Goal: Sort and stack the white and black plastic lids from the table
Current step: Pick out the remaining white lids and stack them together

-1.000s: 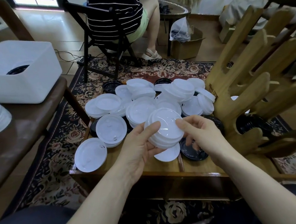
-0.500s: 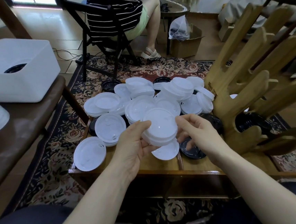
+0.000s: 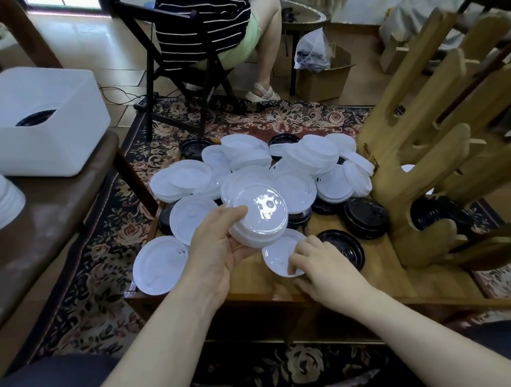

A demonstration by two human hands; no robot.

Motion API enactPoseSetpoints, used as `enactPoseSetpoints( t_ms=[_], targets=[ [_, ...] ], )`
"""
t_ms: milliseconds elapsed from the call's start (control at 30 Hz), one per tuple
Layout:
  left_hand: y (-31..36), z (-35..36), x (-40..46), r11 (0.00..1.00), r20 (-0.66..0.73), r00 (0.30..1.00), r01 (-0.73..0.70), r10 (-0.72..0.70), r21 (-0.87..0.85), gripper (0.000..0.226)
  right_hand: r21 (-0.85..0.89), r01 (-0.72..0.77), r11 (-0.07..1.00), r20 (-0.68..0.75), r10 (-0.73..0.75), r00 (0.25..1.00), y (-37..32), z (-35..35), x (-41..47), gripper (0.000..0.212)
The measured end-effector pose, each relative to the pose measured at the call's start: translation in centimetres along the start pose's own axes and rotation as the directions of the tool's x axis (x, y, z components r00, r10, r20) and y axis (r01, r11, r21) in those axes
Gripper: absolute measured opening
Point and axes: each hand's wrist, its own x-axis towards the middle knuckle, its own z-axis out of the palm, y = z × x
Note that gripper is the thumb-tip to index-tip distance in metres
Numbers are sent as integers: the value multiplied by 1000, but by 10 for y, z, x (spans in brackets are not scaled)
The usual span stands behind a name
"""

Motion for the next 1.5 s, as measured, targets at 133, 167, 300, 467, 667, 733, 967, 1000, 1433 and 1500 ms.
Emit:
enactPoseSetpoints(
  t_ms=[133, 167, 300, 467, 667, 733, 967, 1000, 1433, 1500],
  targets=[
    [2, -1, 1, 1000, -3, 1000, 6, -6, -27, 9, 183, -102, 978, -6, 104, 995, 4, -14, 0, 6],
    [2, -1, 0, 999, -6, 1000, 7, -7, -32, 9, 256, -131, 958, -6, 137, 991, 4, -22, -1, 4],
    [2, -2, 2, 998, -8, 1000, 12, -12, -60, 12, 608, -296, 737, 94, 304, 948, 8, -61, -1, 11],
    [2, -1, 2, 995, -37, 999, -16, 13, -96, 49, 891, -373, 259, 221, 471, 854, 19, -91, -4, 5],
    [5, 1, -1, 993, -21, 998, -57, 55, -100, 40, 953, -293, -76, 288, 520, 804, 26, -103, -2, 13],
    [5, 2, -1, 994, -17, 999, -53, 51, -96, 37, 957, -234, -170, 289, 529, 798, 26, -105, -1, 14],
    [-2, 6, -2, 998, 19, 999, -35, 36, -50, 37, 900, -127, -418, 315, 420, 851, 21, -107, 5, 40],
    [-3, 8, -2, 998, 30, 999, -32, 34, -46, 38, 888, -120, -444, 316, 400, 860, 18, -107, 6, 42],
    [-7, 12, 1, 996, 118, 991, -51, 60, -79, 36, 970, -242, -20, 228, 411, 883, 0, -104, 7, 68],
    [-7, 11, 1, 995, 114, 992, -46, 55, -87, 33, 968, -249, 17, 218, 428, 877, -2, -103, 7, 68]
  ],
)
